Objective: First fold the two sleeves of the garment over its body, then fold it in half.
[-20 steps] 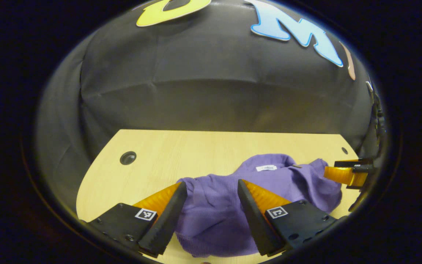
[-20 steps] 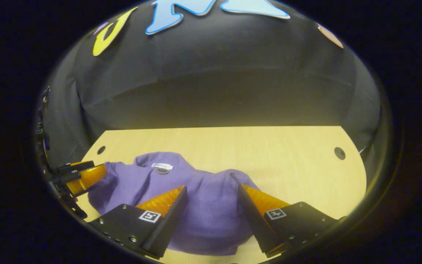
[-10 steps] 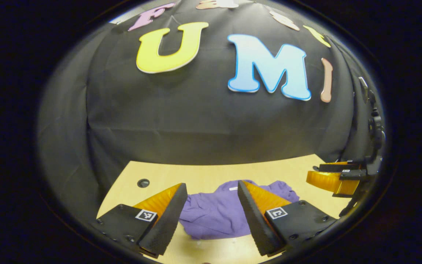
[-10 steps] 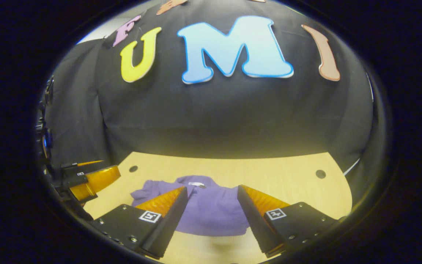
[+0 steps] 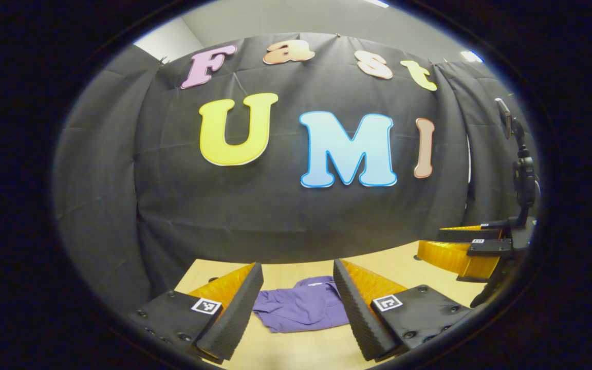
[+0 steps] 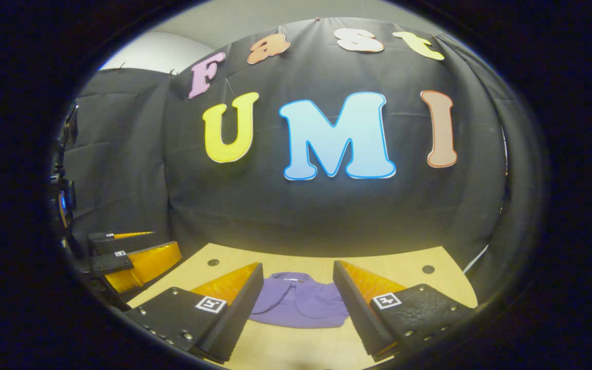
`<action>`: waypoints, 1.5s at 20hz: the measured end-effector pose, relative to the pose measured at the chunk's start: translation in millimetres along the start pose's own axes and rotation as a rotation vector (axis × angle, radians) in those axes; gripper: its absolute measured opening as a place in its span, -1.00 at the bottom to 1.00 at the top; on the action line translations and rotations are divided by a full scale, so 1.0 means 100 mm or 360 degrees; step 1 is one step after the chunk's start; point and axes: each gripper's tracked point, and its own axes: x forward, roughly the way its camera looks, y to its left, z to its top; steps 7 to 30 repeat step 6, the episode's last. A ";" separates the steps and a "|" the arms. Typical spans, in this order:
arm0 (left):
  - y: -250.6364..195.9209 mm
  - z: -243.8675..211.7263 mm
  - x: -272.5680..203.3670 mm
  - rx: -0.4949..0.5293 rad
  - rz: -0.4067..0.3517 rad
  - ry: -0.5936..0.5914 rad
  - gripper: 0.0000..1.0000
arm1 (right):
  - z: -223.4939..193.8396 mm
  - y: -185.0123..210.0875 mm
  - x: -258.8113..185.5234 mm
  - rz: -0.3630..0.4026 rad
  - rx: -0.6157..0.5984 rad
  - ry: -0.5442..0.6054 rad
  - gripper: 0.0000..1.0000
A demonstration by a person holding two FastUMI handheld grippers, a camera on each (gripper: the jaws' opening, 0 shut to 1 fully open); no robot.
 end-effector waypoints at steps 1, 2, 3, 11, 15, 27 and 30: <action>-0.03 0.01 -0.09 -0.0009 -0.0005 -0.0005 0.86 | -0.01 0.02 -0.08 -0.0001 0.0009 -0.0006 0.76; -0.05 0.01 -0.19 -0.0021 -0.0013 -0.0009 0.86 | -0.02 0.04 -0.18 -0.0004 0.0021 -0.0009 0.75; -0.09 0.00 -0.28 -0.0037 -0.0020 -0.0010 0.86 | -0.04 0.05 -0.26 -0.0010 0.0034 -0.0017 0.75; -0.11 -0.05 -0.51 -0.0054 -0.0020 -0.0026 0.86 | -0.13 0.06 -0.51 -0.0046 0.0032 -0.0027 0.67; -0.11 -0.05 -0.51 -0.0054 -0.0020 -0.0026 0.86 | -0.13 0.06 -0.51 -0.0046 0.0032 -0.0027 0.67; -0.11 -0.05 -0.51 -0.0054 -0.0020 -0.0026 0.86 | -0.13 0.06 -0.51 -0.0046 0.0032 -0.0027 0.67; -0.11 -0.05 -0.51 -0.0054 -0.0020 -0.0026 0.86 | -0.13 0.06 -0.51 -0.0046 0.0032 -0.0027 0.67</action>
